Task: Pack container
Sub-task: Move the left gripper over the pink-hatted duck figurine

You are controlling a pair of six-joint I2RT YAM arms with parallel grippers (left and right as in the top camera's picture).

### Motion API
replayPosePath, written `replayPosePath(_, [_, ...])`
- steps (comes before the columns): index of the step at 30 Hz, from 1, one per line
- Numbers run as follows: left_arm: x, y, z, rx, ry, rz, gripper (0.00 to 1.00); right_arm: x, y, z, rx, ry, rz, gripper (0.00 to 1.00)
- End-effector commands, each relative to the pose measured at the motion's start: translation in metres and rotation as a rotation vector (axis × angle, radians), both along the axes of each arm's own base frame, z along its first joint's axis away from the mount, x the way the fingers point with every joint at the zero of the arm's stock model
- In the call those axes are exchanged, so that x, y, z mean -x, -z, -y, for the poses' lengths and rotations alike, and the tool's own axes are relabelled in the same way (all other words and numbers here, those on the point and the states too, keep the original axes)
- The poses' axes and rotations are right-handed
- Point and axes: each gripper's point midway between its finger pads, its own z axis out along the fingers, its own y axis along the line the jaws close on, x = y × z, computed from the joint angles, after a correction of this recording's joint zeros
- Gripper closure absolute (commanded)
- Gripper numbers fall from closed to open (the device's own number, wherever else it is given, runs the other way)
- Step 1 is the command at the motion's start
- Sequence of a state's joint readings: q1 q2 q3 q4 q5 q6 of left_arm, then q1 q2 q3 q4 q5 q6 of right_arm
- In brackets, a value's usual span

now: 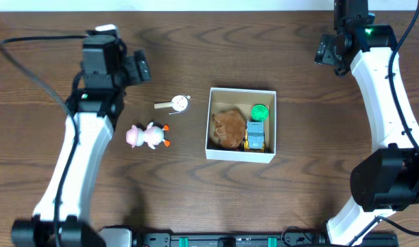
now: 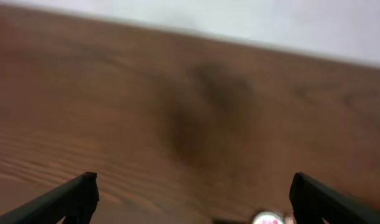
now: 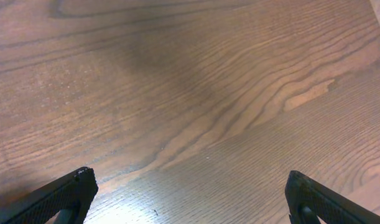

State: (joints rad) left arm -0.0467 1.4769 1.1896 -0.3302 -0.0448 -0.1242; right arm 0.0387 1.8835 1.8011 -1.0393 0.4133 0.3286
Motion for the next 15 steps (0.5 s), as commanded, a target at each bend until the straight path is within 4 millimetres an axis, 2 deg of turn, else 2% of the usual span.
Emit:
replayPosePath(1, [-0.006, 0.005, 0.014, 0.078, 0.05, -0.014, 0.02, -0.001, -0.012, 0.001, 0.009, -0.003, 0.026, 0.01])
replayPosePath(6, [-0.001, 0.009, 0.029, 0.135, 0.114, -0.041, 0.02, -0.001, -0.012, 0.001, 0.009, -0.003, 0.026, 0.01])
replayPosePath(12, [0.021, 0.03, 0.035, 0.168, 0.135, -0.168, 0.02, -0.001, -0.012, 0.001, 0.009, -0.003, 0.026, 0.01])
replayPosePath(15, [0.026, 0.032, 0.039, 0.233, 0.104, -0.192, 0.02, -0.001, -0.012, 0.001, 0.009, -0.003, 0.026, 0.01])
